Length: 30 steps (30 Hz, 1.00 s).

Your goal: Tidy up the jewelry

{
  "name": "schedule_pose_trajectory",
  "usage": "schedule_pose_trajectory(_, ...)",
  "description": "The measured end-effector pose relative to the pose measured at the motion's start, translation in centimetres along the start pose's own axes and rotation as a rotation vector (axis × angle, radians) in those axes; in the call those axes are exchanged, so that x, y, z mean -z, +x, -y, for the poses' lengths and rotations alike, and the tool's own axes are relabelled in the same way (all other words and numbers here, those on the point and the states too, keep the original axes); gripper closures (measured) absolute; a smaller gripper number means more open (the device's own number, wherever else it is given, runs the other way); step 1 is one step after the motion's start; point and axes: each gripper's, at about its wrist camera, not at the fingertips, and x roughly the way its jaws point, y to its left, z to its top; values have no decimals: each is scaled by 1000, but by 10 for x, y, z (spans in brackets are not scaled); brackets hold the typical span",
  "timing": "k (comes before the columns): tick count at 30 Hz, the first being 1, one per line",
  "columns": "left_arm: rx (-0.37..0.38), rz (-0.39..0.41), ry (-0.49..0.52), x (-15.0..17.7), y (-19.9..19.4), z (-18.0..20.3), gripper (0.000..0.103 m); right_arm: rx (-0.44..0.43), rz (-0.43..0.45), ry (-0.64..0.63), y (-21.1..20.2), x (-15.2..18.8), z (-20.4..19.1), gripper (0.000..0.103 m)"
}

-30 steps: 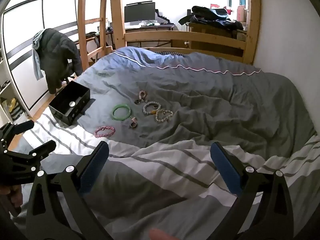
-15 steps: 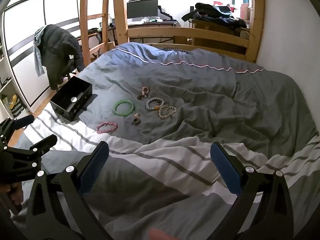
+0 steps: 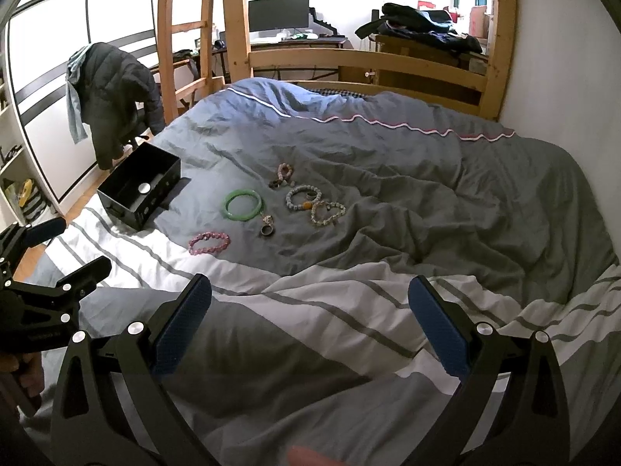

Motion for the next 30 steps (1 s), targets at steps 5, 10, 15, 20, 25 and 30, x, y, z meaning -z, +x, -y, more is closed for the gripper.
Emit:
schedule_pose_trajectory(5, 0, 4, 8, 0, -2, 4, 6, -1, -1, 3, 0, 0, 1, 3)
schedule_pose_trajectory(10, 2, 2, 8, -1, -2, 4, 6, -1, -4, -1, 1, 0, 1, 3)
schedule_pose_trajectory(15, 4, 4, 7, 0, -2, 3, 6, -2, -4, 0, 1, 0, 1, 3)
schedule_pose_trajectory(20, 3, 2, 8, 0, -2, 3, 6, -1, -5, 0, 1, 0, 1, 3)
schedule_pose_trajectory(25, 1, 2, 12, 1, -2, 5, 6, -4, -6, 1, 1, 1, 1, 3)
schedule_pose_trajectory(30, 0, 2, 12, 1, -3, 5, 6, -2, -8, 1, 1, 1, 0, 3)
